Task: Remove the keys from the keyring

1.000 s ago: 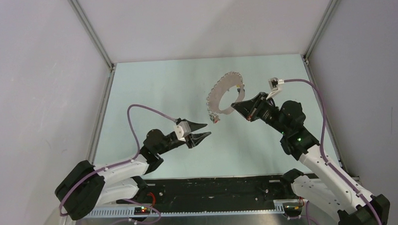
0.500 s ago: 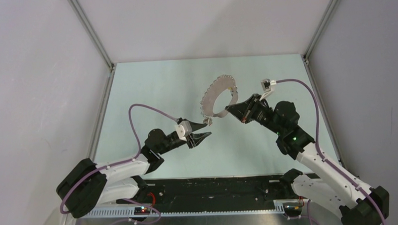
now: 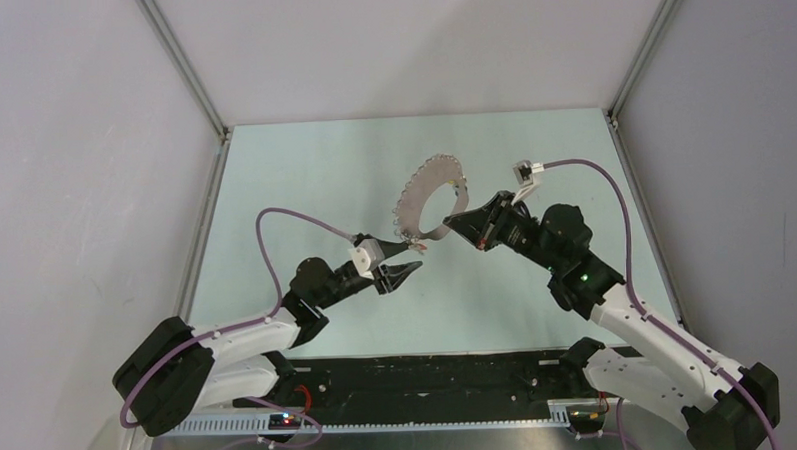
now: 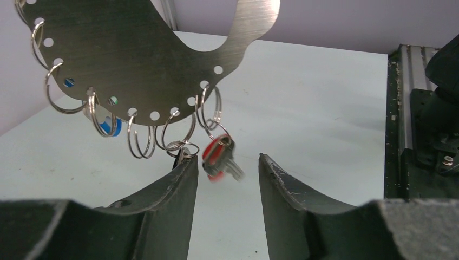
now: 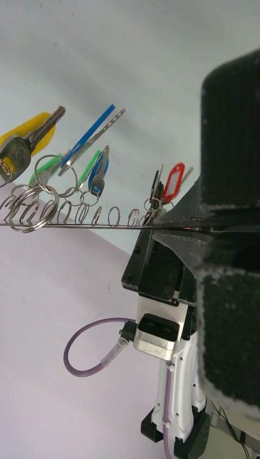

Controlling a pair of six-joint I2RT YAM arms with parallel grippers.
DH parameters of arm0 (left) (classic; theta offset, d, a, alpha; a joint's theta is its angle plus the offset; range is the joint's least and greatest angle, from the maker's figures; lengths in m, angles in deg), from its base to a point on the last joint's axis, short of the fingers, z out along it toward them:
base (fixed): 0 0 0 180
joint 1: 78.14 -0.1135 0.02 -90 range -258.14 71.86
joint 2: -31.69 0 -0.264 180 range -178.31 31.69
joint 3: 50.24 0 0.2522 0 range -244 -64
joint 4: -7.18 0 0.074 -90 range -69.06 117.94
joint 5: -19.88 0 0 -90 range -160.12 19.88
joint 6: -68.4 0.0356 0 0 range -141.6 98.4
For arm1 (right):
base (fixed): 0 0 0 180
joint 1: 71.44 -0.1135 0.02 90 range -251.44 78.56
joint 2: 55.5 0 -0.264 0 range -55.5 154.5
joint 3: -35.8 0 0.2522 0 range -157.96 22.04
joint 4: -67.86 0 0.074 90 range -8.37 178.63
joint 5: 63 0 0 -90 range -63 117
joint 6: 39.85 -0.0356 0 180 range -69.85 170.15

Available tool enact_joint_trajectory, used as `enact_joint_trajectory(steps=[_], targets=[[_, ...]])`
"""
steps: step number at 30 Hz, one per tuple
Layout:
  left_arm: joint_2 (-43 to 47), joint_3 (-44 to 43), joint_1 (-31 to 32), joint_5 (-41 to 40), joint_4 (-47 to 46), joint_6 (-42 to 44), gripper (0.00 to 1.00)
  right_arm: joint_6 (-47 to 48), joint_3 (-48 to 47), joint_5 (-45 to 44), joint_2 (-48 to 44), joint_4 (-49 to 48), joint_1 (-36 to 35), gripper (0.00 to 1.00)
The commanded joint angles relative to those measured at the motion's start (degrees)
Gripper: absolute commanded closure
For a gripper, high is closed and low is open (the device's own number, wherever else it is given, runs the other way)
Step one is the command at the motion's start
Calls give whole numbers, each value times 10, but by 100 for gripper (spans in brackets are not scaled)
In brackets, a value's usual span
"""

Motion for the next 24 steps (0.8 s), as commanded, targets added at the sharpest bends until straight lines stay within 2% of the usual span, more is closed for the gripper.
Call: enact_joint_trajectory(steps=[1, 7, 12, 15, 17, 24], targets=[[9, -11, 2, -23, -26, 7, 50, 3, -34, -16, -3, -66, -12, 100], [8, -11, 2, -27, -26, 8, 55, 4, -34, -22, -2, -69, -20, 100], [6, -14, 2, -23, -23, 8, 73, 6, -34, -32, -8, -63, -21, 100], [5, -16, 2, -20, -20, 8, 90, 9, -33, -42, -13, -56, -21, 100], [5, -18, 2, -20, -18, 7, 97, 11, -34, -51, -17, -49, -21, 100], [2, -23, 2, -13, -10, 4, 99, 17, -33, -80, -24, -27, -22, 100]])
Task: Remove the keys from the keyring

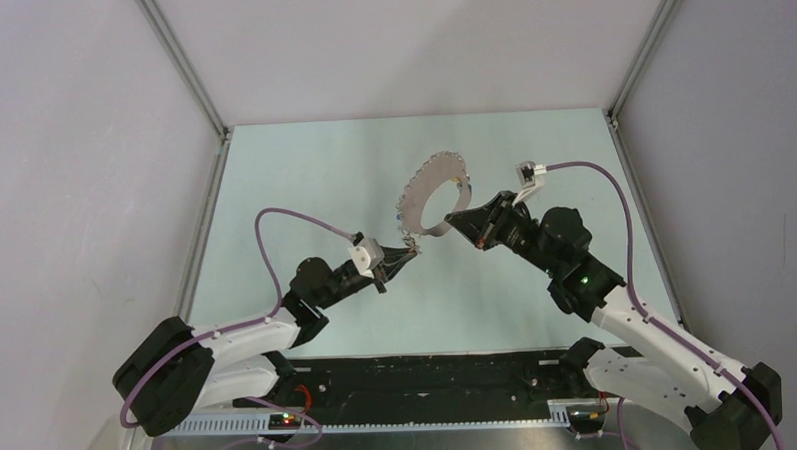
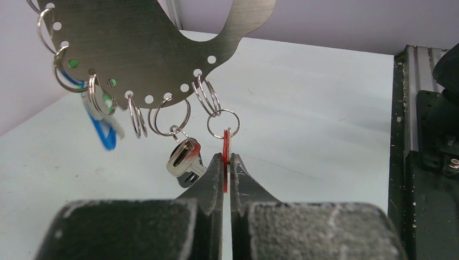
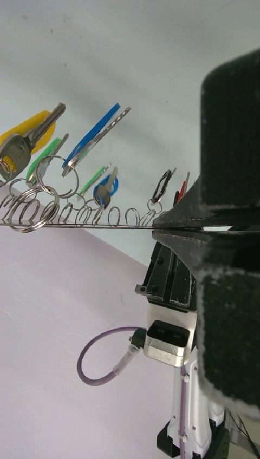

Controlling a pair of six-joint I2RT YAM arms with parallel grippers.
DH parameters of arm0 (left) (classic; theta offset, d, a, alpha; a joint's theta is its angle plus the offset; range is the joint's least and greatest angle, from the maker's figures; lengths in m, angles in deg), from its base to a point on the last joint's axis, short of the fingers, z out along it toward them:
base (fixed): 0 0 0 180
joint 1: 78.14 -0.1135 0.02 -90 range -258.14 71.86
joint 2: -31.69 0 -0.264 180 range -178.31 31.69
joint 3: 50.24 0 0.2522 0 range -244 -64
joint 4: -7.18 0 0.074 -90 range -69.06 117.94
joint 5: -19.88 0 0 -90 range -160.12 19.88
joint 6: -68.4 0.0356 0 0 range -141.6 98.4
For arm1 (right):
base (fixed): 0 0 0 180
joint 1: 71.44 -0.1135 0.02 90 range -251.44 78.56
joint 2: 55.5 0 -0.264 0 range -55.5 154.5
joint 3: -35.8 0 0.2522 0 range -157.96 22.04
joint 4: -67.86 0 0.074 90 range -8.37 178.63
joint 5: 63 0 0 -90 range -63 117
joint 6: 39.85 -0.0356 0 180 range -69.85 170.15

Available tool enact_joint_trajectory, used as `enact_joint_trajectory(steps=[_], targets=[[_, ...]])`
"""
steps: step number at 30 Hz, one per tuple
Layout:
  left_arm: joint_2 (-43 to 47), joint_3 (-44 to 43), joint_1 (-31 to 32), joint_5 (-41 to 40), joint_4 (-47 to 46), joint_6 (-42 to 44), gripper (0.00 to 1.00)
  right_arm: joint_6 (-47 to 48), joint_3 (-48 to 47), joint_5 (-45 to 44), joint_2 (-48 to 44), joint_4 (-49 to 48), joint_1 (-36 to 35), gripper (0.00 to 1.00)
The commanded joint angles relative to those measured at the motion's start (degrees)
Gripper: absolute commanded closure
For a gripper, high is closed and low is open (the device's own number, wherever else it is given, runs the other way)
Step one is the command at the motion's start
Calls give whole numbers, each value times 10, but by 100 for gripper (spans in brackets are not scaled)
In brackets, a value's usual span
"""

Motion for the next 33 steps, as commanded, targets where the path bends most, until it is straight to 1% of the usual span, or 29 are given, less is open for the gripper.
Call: enact_joint_trajectory(steps=[1, 5, 7, 23, 24, 26, 27, 28, 29, 32, 33], targets=[[2, -24, 2, 1, -10, 2, 93, 11, -33, -27, -19, -29, -3, 100], [-2, -28, 2, 4, -6, -2, 77, 8, -34, -19, -16, -36, -3, 100], [-3, -30, 2, 3, -4, -3, 73, 4, -34, -13, -14, -39, -4, 100], [-5, -34, 2, -9, 8, -3, 61, -5, -34, 1, -3, -59, -20, 100], [-5, -34, 2, -9, 10, -3, 60, -4, -33, 1, -2, -60, -21, 100], [-4, -34, 2, -8, 10, -1, 65, -5, -34, 1, -2, -60, -22, 100], [-4, -35, 2, -8, 10, -1, 71, -4, -34, 1, -2, -60, -22, 100], [-5, -35, 2, -7, 11, 0, 73, -4, -34, 0, -2, -59, -22, 100], [-5, -35, 2, -7, 11, 0, 78, -4, -34, -1, -3, -59, -23, 100], [-5, -36, 2, -8, 13, 2, 85, -1, -34, -5, -6, -56, -22, 100], [-6, -36, 2, -8, 13, 3, 91, 0, -34, -6, -8, -55, -23, 100]])
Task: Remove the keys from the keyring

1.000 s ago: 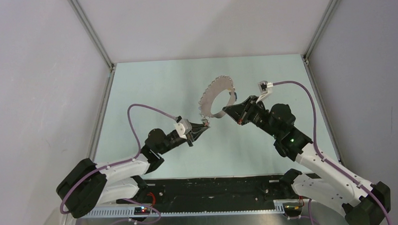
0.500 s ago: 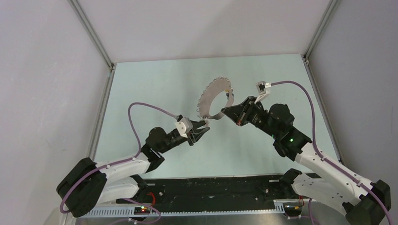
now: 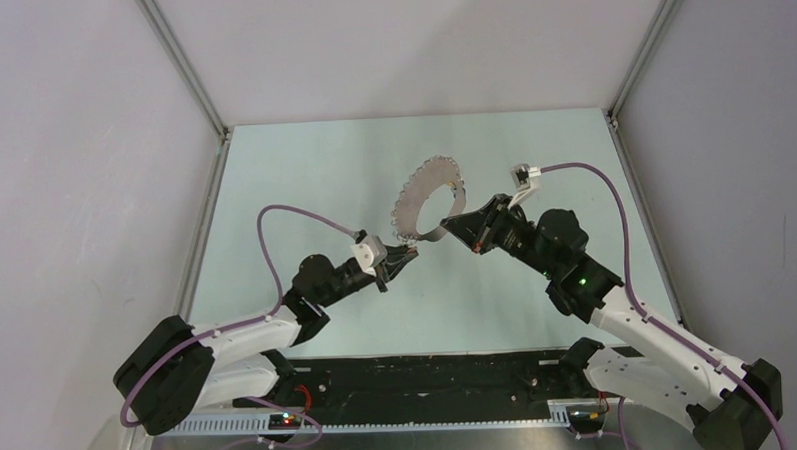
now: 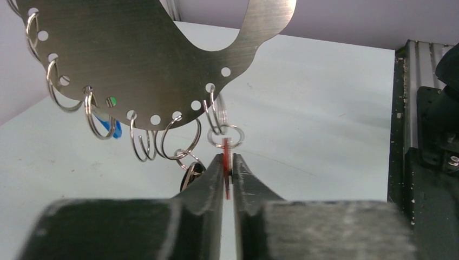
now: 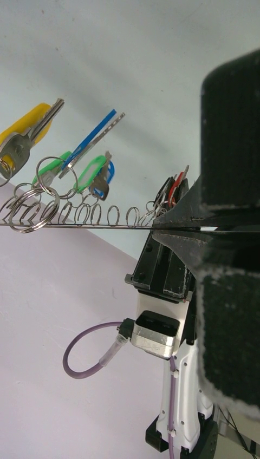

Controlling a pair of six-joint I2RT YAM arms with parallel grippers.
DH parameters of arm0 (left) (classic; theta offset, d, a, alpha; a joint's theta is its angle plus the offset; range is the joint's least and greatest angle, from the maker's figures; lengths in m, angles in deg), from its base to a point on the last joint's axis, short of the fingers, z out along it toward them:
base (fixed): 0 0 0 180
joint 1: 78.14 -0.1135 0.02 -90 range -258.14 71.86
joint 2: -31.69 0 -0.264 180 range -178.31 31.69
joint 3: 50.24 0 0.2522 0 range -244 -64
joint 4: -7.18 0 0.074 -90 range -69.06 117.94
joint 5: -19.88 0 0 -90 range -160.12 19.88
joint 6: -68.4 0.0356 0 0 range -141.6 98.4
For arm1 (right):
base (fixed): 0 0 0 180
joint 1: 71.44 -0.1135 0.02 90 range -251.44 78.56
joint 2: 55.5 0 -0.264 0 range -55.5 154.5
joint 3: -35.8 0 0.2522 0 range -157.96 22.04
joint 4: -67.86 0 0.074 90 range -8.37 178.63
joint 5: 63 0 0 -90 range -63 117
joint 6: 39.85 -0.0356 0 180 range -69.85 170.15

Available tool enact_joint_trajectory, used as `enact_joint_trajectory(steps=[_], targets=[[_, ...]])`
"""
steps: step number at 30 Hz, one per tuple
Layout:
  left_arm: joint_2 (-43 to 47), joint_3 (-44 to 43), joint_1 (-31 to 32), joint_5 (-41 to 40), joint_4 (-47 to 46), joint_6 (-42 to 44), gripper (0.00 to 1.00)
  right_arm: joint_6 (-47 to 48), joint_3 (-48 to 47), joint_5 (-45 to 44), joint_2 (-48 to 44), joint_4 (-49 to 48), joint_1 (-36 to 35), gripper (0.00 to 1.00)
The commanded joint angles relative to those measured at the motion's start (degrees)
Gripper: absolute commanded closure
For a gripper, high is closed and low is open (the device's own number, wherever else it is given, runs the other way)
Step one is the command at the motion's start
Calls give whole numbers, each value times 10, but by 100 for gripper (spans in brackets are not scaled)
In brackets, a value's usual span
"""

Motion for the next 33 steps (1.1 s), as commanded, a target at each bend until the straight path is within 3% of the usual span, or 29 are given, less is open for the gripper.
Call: enact_joint_trajectory(steps=[1, 3, 12, 14, 15, 17, 21, 22, 26, 28, 33], targets=[[-1, -24, 2, -7, -11, 5, 96, 2, -33, -8, -10, -55, -4, 100], [-2, -25, 2, -4, -10, 4, 99, 3, -34, -22, -14, -44, -4, 100], [-19, -66, 2, 12, 51, -33, 100, 36, -33, -160, -26, 47, -2, 99], [-16, -87, 2, 12, 92, -53, 100, 48, -32, -177, -26, 63, 0, 76], [-12, -98, 2, 4, 141, -70, 100, 58, -31, -182, -27, 77, 2, 56], [-3, -142, 2, -9, 245, -100, 100, 75, -29, -193, -32, 104, 5, 38], [6, -247, 3, -22, 482, -127, 100, 123, -1, -203, -69, 137, 18, 33], [1, -288, 3, -34, 579, -120, 100, 132, 5, -190, -76, 132, 22, 34], [-34, -411, 3, -59, 820, -65, 100, 198, 46, -104, -109, 92, 47, 34], [-49, -463, 4, -72, 901, -37, 100, 235, 62, -47, -113, 64, 51, 35], [-57, -538, 15, -86, 993, 56, 100, 330, 80, 66, -101, 18, 52, 31]])
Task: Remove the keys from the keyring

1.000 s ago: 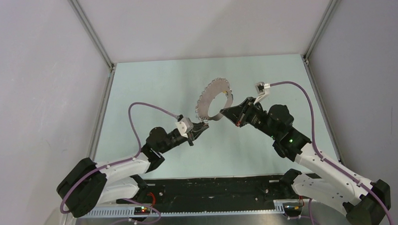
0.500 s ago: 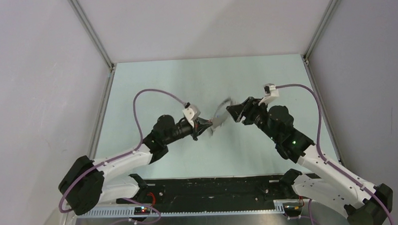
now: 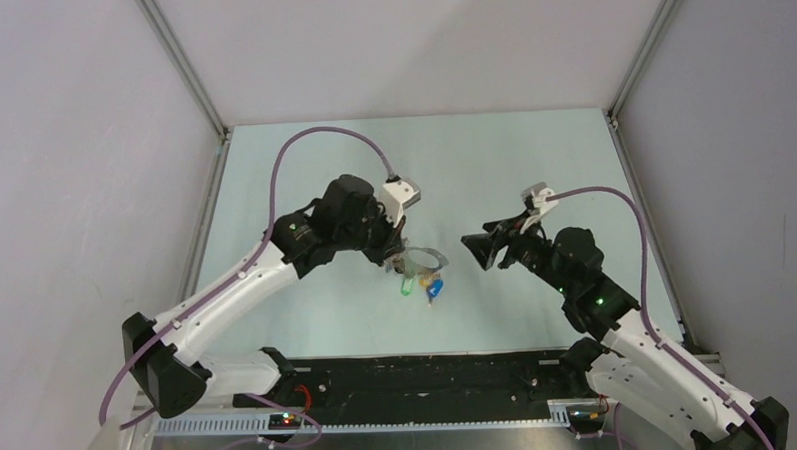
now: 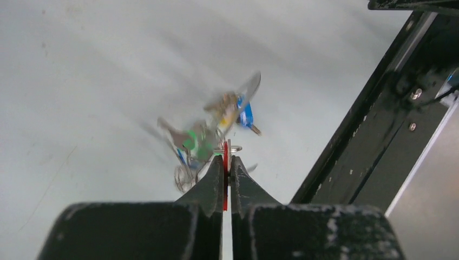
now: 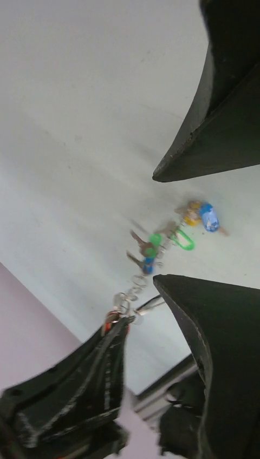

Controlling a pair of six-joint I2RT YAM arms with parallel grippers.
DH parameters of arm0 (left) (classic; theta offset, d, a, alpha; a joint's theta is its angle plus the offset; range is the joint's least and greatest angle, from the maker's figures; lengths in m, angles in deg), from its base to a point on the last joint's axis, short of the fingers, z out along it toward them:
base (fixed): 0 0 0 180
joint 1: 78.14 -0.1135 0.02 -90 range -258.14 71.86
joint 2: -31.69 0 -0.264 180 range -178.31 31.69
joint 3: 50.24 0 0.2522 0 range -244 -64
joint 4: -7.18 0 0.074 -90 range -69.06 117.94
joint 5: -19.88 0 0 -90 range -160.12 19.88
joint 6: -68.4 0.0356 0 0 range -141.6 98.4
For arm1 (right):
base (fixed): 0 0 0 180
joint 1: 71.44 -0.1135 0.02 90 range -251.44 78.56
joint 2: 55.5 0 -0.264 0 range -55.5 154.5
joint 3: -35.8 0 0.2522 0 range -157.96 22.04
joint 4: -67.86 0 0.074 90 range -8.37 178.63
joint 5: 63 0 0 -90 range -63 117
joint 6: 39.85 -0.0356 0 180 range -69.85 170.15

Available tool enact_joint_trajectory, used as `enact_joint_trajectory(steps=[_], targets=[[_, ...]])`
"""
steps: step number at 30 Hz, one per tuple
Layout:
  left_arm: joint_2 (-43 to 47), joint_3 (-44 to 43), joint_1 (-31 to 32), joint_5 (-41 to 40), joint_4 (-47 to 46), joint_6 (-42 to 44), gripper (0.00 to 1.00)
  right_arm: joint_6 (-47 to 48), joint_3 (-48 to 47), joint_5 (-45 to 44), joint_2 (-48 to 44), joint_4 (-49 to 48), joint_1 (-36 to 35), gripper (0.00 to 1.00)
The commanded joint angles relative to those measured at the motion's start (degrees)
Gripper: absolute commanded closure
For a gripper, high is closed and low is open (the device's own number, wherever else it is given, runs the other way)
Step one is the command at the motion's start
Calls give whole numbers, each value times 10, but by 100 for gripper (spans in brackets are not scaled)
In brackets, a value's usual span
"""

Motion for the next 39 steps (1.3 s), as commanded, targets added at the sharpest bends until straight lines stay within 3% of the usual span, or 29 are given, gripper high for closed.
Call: enact_joint_trajectory(steps=[1, 5, 8, 12, 20, 31, 39], targets=[[-5, -67, 13, -38, 165, 115, 100, 116, 8, 148, 14, -78, 1, 31], [-31, -120, 33, -74, 223, 183, 100, 152, 8, 203, 41, -116, -3, 31], [-58, -163, 60, -153, 257, 241, 100, 174, 8, 225, 57, -143, -7, 32], [-71, -203, 66, -201, 258, 273, 100, 200, 8, 272, 80, -183, -11, 36], [-59, -229, 68, -210, 223, 278, 100, 221, 8, 321, 123, -243, -26, 43], [-62, -225, 68, -193, 216, 257, 100, 277, 8, 251, 112, -233, -74, 47], [-51, -213, 68, -173, 202, 227, 100, 262, 8, 245, 135, -264, -87, 55]])
